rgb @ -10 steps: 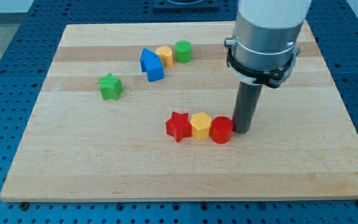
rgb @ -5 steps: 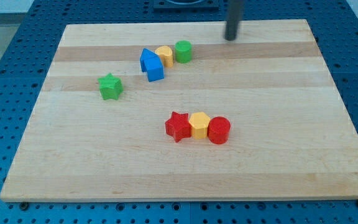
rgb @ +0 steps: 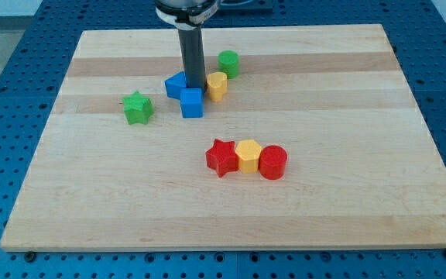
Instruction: Move the heart into the left of red star
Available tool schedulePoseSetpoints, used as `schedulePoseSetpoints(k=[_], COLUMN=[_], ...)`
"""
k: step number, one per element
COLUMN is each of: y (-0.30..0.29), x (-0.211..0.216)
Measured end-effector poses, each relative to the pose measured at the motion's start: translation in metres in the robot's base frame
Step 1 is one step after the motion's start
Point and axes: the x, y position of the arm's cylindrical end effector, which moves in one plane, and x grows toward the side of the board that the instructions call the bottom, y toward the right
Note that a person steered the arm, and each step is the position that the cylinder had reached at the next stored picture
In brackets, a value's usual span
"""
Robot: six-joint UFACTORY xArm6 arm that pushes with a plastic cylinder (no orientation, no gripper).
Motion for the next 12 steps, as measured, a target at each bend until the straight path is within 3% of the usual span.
schedulePoseSetpoints(k=[2, 3, 4, 5, 6, 8, 10, 12], y=[0.006, 0.028, 0.028, 0.028, 0.033, 0.084, 0.009, 0.084], x=[-0.049, -0.016, 0.045, 0.041, -0.002, 0.028, 0.033, 0.033])
